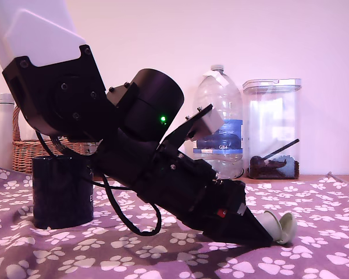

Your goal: Pick up the coffee capsules from the table one by one and drop them inside the nearest coffee cup

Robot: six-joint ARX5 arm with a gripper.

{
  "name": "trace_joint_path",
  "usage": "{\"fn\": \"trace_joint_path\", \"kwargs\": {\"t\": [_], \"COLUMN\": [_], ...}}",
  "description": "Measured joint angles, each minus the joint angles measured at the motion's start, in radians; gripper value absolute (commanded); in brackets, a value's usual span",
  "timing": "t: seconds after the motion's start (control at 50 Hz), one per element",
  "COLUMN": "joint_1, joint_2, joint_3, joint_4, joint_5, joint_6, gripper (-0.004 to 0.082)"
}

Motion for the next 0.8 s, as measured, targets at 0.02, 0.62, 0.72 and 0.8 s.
{"fn": "trace_joint_path", "kwargs": {"t": [0.02, 0.62, 0.72, 0.8], "joint_1": [0.0, 0.031, 0.045, 0.056], "joint_2": [0.0, -0.098, -0.176, -0.245], "joint_3": [0.0, 0.0, -0.007, -0.031], "joint_4": [0.0, -0.015, -0.005, 0.006], "joint_5": [0.0, 0.019, 0.02, 0.02], "joint_6": [0.0, -0.027, -0.031, -0.031], "gripper": [0.0179, 0.0179, 0.0179, 0.0179]}}
